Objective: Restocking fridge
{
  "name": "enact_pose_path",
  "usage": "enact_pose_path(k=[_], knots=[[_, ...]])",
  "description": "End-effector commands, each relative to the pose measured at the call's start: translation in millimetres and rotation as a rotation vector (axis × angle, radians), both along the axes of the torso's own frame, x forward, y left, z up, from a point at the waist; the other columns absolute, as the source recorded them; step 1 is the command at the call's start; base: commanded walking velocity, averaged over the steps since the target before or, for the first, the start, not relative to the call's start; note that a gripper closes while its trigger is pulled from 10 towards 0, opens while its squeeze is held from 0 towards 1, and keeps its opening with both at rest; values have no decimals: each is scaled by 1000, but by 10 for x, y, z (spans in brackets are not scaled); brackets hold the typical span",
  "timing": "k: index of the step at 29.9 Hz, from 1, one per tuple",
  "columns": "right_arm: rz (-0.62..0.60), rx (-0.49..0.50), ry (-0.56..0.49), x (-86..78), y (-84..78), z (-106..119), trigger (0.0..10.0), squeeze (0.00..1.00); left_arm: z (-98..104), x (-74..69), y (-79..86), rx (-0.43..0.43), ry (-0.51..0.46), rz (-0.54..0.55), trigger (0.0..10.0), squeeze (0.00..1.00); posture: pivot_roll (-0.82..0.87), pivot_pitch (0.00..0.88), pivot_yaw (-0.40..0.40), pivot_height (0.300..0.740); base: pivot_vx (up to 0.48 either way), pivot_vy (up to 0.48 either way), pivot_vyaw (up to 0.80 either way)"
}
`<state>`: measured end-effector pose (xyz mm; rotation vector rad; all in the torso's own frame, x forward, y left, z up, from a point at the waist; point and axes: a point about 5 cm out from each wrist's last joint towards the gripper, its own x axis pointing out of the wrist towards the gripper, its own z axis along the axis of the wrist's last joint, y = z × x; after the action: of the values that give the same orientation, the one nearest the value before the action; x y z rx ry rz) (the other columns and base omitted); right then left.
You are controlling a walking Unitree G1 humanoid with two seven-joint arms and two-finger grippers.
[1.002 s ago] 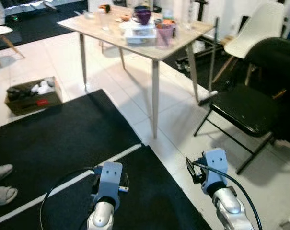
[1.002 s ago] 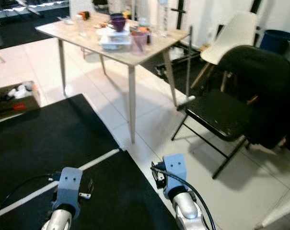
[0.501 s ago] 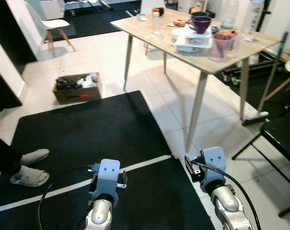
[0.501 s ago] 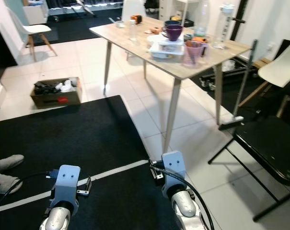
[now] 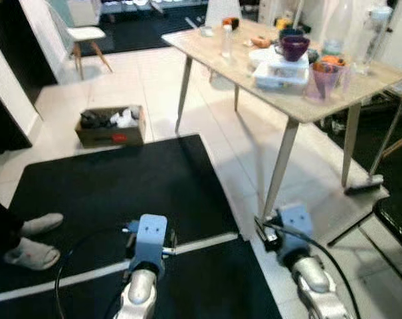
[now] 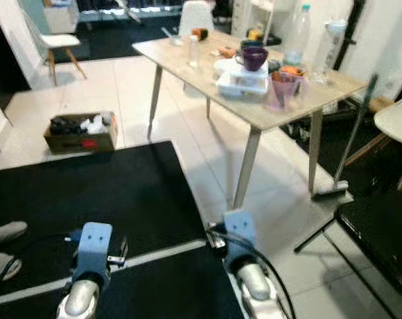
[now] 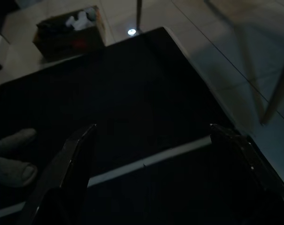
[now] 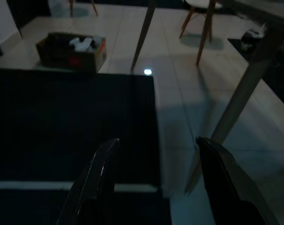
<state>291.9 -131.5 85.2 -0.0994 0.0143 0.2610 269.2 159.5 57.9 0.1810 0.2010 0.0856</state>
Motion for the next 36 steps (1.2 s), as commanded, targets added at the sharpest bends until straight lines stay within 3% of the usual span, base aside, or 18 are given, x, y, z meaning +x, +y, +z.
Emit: enact_pose_path(k=[1, 14, 29, 36], knots=[[11, 13, 15, -24, 52, -40, 10000, 0, -86, -62, 77, 16, 35, 24, 10000, 0, -81, 114, 21, 710, 409, -244, 0], [7, 24, 19, -15, 50, -45, 10000, 0, -120, -103, 5, 17, 38, 8, 10000, 0, -82, 113, 22, 710, 344, -318, 0], [5, 23, 19, -14, 45, -46, 10000, 0, -120, -93, -9, 4, 40, 10, 10000, 0, -83, 114, 23, 710, 0, -460, 0], [5, 22, 20, -11, 42, -47, 10000, 0, -109, -89, -5, -45, 28, 22, 10000, 0, -83, 113, 22, 710, 0, 0, 0]])
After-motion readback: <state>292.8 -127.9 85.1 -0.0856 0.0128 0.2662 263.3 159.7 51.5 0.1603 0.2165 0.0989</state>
